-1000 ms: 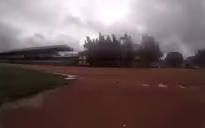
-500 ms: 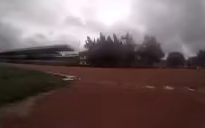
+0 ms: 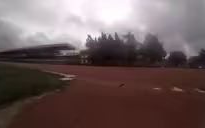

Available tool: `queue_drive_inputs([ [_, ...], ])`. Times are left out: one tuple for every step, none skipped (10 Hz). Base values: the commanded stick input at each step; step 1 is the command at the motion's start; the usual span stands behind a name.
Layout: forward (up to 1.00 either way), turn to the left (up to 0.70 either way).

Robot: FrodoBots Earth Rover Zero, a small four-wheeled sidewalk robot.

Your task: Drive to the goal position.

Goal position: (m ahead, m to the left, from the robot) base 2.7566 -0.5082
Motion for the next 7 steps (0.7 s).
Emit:
queue_drive_inputs([
  [0.7, 0.0],
  [0.7, 0.0],
  [0.7, 0.0],
  [0.7, 0.0],
  [0.7, 0.0],
  [0.7, 0.0],
  [0.7, 0.0],
])
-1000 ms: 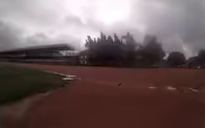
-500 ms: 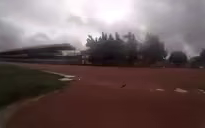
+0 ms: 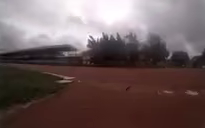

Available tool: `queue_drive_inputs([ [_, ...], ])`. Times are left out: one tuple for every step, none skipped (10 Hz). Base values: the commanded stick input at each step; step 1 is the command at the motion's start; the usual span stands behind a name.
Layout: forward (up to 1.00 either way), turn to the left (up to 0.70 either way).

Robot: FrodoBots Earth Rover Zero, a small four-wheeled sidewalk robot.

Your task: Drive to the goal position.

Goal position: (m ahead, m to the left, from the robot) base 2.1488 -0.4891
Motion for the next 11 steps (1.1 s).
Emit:
queue_drive_inputs([
  [0.7, 0.0],
  [0.7, 0.0],
  [0.7, 0.0],
  [0.7, 0.0],
  [0.7, 0.0],
  [0.7, 0.0],
  [0.7, 0.0],
  [0.7, 0.0],
  [0.7, 0.0],
  [0.7, 0.0],
  [0.7, 0.0],
])
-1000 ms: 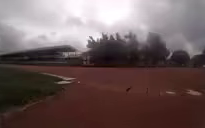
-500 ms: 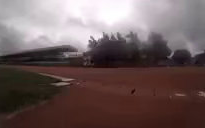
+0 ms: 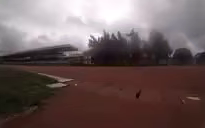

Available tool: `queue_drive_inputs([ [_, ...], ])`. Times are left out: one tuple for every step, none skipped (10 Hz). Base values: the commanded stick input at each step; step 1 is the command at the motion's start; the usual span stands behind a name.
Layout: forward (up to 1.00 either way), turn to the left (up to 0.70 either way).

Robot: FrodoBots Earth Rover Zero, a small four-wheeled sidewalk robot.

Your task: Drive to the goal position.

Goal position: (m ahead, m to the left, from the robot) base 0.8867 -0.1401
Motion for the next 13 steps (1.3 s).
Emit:
queue_drive_inputs([
  [0.7, 0.0],
  [0.7, 0.0],
  [0.7, 0.0],
  [0.7, 0.0],
  [0.7, 0.0],
  [0.7, 0.0],
  [0.7, 0.0],
  [0.7, 0.0],
  [0.7, 0.0],
  [0.7, 0.0],
  [0.7, 0.0],
  [0.7, 0.0],
  [0.7, 0.0],
])
